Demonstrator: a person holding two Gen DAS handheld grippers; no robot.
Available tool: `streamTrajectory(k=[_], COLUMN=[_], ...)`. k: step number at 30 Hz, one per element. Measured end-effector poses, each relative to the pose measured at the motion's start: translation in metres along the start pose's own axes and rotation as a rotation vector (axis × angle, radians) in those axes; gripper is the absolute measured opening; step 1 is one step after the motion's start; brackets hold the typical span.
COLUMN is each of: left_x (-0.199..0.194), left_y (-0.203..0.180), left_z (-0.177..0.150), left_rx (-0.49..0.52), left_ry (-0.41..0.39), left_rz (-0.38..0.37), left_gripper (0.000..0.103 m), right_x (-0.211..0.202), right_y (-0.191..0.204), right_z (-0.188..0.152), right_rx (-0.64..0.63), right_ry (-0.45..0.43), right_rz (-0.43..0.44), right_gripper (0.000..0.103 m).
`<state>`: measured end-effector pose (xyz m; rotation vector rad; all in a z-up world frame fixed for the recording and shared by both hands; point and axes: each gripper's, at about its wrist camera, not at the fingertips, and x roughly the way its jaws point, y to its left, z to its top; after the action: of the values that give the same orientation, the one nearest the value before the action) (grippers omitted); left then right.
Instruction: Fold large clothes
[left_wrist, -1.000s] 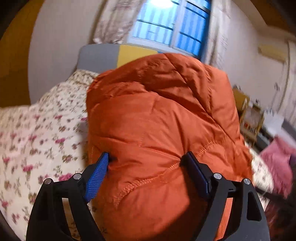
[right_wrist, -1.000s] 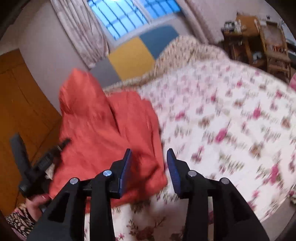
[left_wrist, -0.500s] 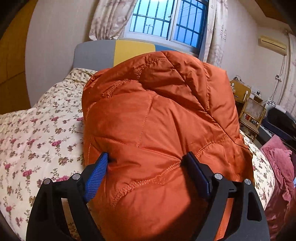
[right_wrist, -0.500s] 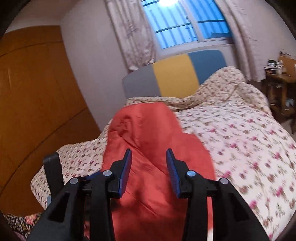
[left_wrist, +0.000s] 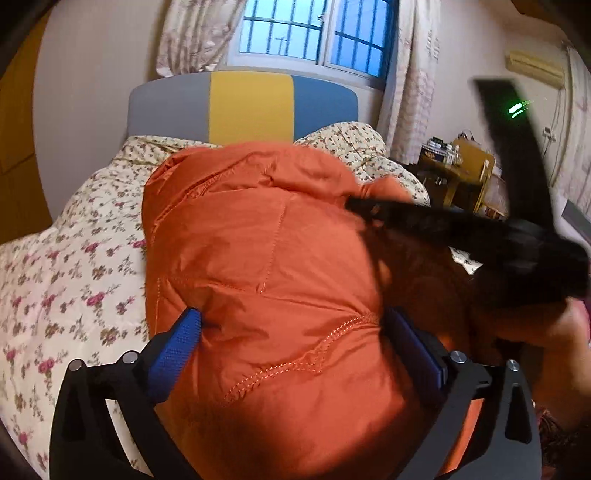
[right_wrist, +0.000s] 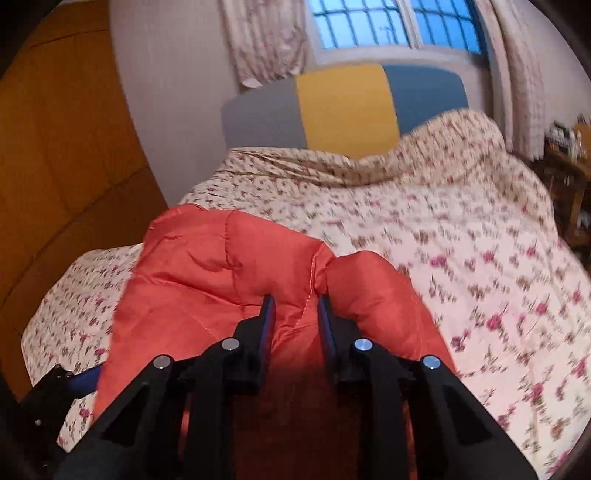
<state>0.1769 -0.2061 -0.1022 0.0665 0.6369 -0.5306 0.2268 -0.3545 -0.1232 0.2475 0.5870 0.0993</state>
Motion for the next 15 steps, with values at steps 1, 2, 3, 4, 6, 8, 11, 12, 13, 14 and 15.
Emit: streamTrajectory(k=[1,2,3,4,6,8,11,12,13,14,15], left_x=[0.003,0.006,0.009,0.011,0.014,0.018,0.022,0.023,0.024,0.025,0.025], left_y=[0.000,-0.001,-0.001,-0.002,-0.004,-0.005,-0.008,-0.009,-0.010,-0.012,-0.012], left_z=[0.000,-0.001,-0.002,-0.004,-0.009,-0.011,-0.012,-0.014,-0.014,-0.016,-0.017], left_rx=[0.001,0.002,0.005,0.017,0.037,0.045,0.061,0.069,0.074,0.082,0.086], left_ry=[-0.002,-0.005,-0.008,-0.015,-0.032,-0.040,-0.049,-0.054,-0.057,-0.063,-0.068], left_rz=[-0.001,0.000,0.003,0.008,0.018,0.022,0.028,0.035,0.038,0.043,0.045], left_gripper=[0.099,0.100,0.100,0.100,0.100,0.100,0.100,0.100,0.100,0.100,0.100], right_x=[0.004,0.005,0.009,0.012,0.019,0.027,0.035,0.038,0.039,0.041,0.042], right_y=[-0.005,-0.008,-0.010,-0.013,-0.018,-0.025,-0.034,-0.037,-0.039,-0.042,-0.044], right_z=[-0.004,-0.006,-0.008,-0.010,-0.011,-0.014,-0.018,-0.019,-0.021,-0.022,-0.022], right_rx=[0.019,0.025,0.025,0.024,0.034,0.052,0.080,0.092,0.102,0.113,0.119], right_ry=[-0.002,-0.002,0.001,0.004,0.008,0.011,0.010,0.010,0.011,0.013,0.016], right_rz=[0.000,-0.004,-0.012,-0.018,-0.012,-0.005,0.008,0.018,0.027,0.036,0.041], right_gripper=[0.022,0.022,0.022,0.022,0.022,0.022,0.022,0.022,0.022,0.022,0.022])
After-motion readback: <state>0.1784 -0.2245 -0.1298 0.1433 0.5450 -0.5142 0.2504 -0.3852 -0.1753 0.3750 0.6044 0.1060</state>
